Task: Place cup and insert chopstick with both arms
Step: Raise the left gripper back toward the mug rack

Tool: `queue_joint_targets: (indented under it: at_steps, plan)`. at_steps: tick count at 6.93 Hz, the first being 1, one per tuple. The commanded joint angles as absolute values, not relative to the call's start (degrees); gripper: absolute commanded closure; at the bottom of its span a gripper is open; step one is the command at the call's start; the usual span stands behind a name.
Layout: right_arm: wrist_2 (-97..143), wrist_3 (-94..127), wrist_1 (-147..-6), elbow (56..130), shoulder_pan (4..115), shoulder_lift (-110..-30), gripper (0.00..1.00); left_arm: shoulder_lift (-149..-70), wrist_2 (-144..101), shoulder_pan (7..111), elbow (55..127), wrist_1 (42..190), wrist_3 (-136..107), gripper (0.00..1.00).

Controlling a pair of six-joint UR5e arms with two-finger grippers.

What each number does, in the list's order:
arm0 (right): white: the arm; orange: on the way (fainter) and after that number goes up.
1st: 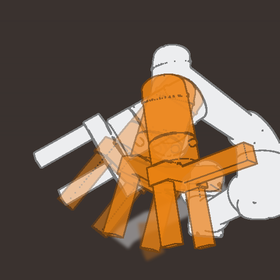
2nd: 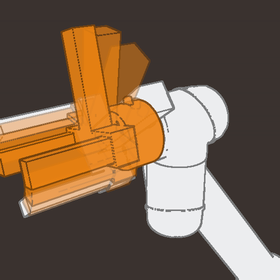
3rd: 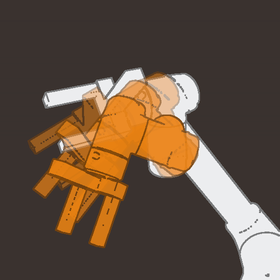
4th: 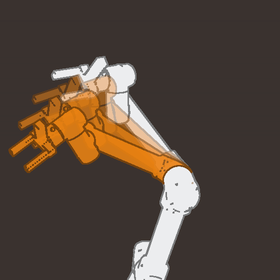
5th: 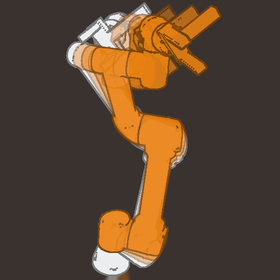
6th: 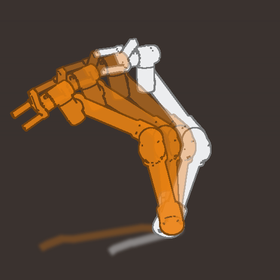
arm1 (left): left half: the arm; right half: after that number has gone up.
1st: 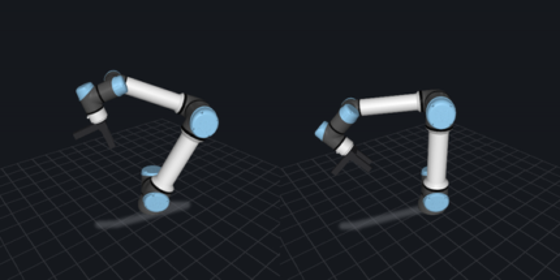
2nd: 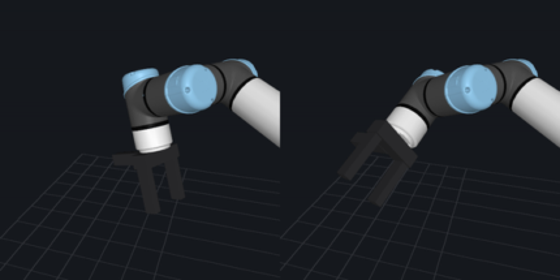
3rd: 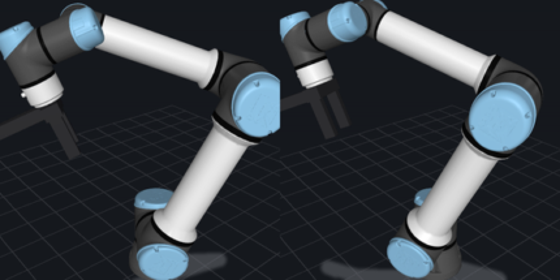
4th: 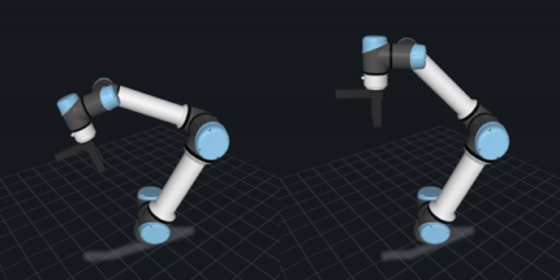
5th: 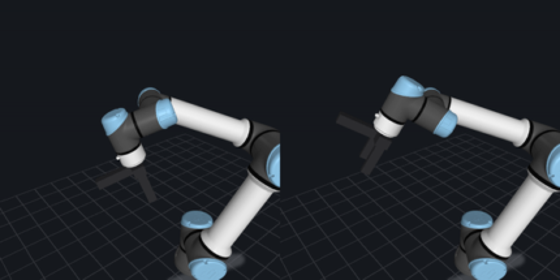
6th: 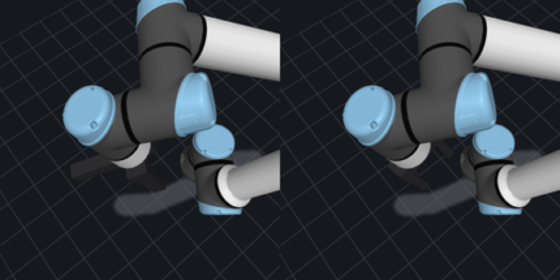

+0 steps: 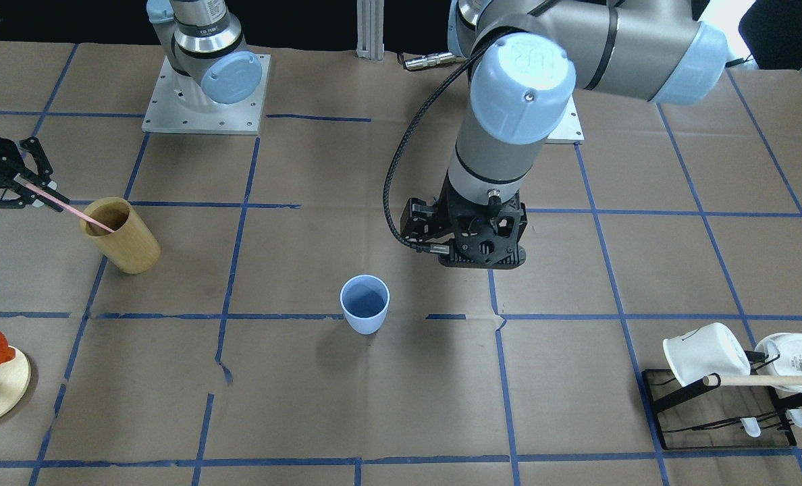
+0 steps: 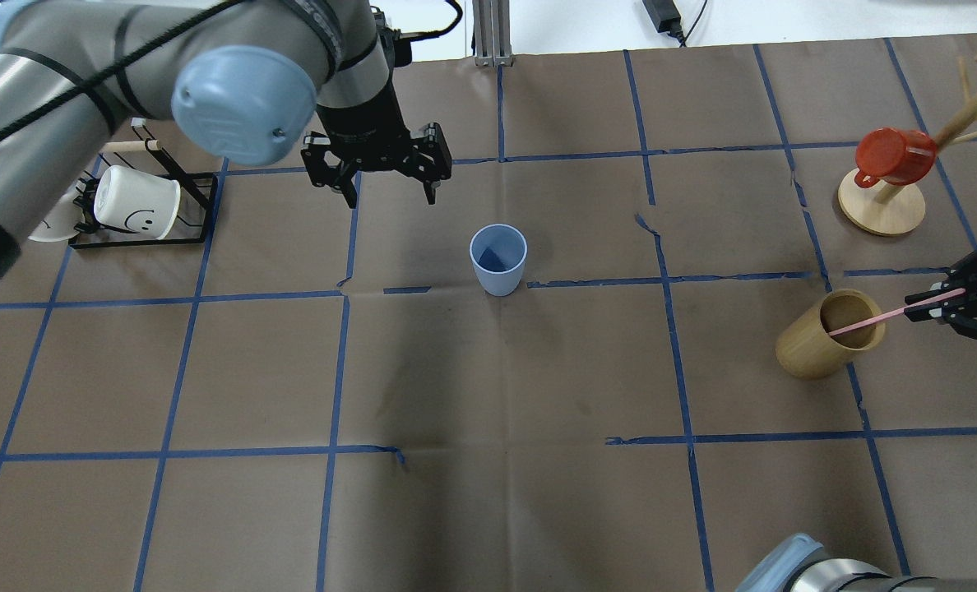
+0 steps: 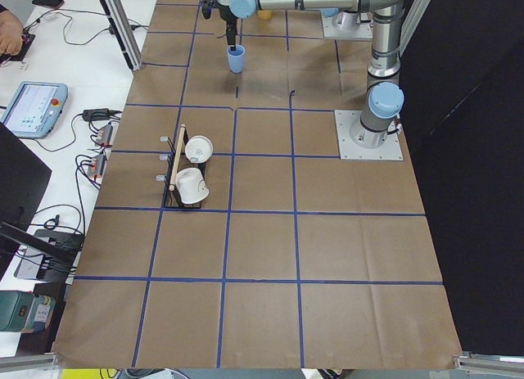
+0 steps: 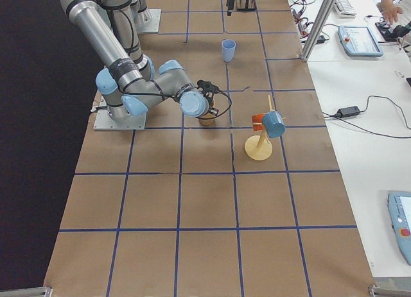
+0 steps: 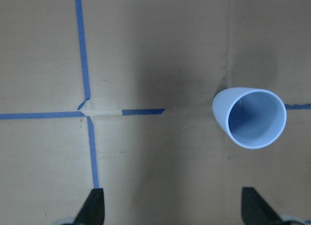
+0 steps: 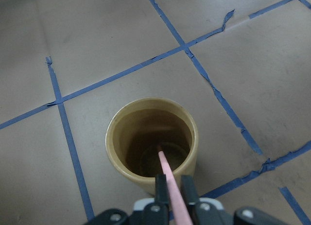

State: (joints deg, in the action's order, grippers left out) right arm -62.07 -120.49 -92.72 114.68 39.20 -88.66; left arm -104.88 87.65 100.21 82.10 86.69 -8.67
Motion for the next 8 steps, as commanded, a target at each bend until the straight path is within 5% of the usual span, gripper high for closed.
queue_joint_targets:
  at_steps: [1,8]
  plan:
    - [-64.2,-118.8,-92.8,114.4,39.2,-88.9,0.92,-99.3,88.1,95.8,81.6,93.6,-2.7,0.00]
    - [-62.0,-110.6,-91.7,108.0,39.5,-90.4,0.92,-93.1,91.7,91.6,85.3,89.6,-0.7,0.00]
